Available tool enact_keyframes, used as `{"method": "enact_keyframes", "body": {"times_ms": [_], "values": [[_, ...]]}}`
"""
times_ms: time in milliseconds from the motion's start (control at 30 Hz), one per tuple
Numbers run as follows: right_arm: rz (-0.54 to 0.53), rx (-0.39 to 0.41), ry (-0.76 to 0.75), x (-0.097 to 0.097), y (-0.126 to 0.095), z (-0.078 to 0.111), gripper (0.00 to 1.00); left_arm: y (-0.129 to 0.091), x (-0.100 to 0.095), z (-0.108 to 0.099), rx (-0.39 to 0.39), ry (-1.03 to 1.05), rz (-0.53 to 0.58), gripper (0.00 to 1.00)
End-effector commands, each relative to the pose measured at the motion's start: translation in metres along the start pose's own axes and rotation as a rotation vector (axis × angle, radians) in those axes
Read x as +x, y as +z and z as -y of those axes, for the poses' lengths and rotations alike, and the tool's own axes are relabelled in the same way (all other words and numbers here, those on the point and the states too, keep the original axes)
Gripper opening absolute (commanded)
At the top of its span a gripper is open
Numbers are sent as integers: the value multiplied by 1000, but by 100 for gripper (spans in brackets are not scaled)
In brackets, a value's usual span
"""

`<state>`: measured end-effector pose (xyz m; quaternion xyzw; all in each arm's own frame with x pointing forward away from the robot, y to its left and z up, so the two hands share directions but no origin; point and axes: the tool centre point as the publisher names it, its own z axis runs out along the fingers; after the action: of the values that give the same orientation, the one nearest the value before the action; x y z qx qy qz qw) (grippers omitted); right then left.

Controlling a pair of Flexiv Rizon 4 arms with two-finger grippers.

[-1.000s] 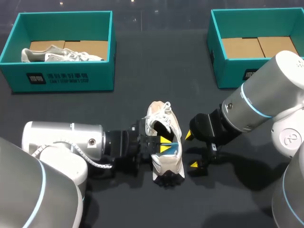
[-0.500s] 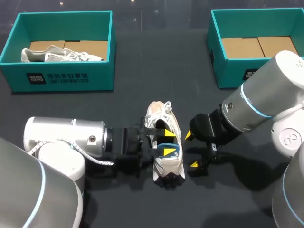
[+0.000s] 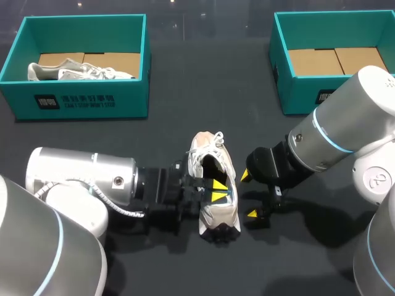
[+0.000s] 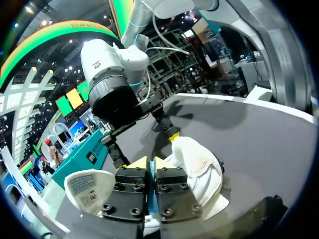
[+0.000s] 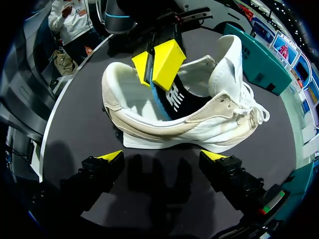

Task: Take the shoe out of the shoebox, open the shoe tongue, remove and reinsert the insole, then place the shoe into the shoebox

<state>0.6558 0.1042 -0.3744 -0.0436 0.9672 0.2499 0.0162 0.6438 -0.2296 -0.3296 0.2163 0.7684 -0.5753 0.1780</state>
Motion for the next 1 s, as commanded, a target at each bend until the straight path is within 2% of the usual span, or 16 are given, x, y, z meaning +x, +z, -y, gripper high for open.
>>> {"method": "enact_keyframes", "body": {"times_ms": [33, 200, 333, 367, 400, 467, 700, 1000], "values": [[2, 1, 0, 1, 1, 0, 100, 12, 1, -15, -34, -6, -6, 0], [2, 1, 0, 1, 1, 0, 100, 14, 2, -29, -62, -37, -6, 0], [2, 1, 0, 1, 1, 0, 100, 7, 2, -18, -20, -56, -19, 1], [2, 1, 0, 1, 1, 0, 100, 5, 1, -14, -8, -57, -25, 15], [2, 1, 0, 1, 1, 0, 100, 2, 1, -9, 0, -60, -27, 20], [2, 1, 0, 1, 1, 0, 100, -2, -1, -2, 0, -60, -35, 23], [2, 1, 0, 1, 1, 0, 100, -12, -7, 18, -5, -45, -74, 24], [2, 1, 0, 1, 1, 0, 100, -21, -14, 26, -6, -50, -128, 28]]}}
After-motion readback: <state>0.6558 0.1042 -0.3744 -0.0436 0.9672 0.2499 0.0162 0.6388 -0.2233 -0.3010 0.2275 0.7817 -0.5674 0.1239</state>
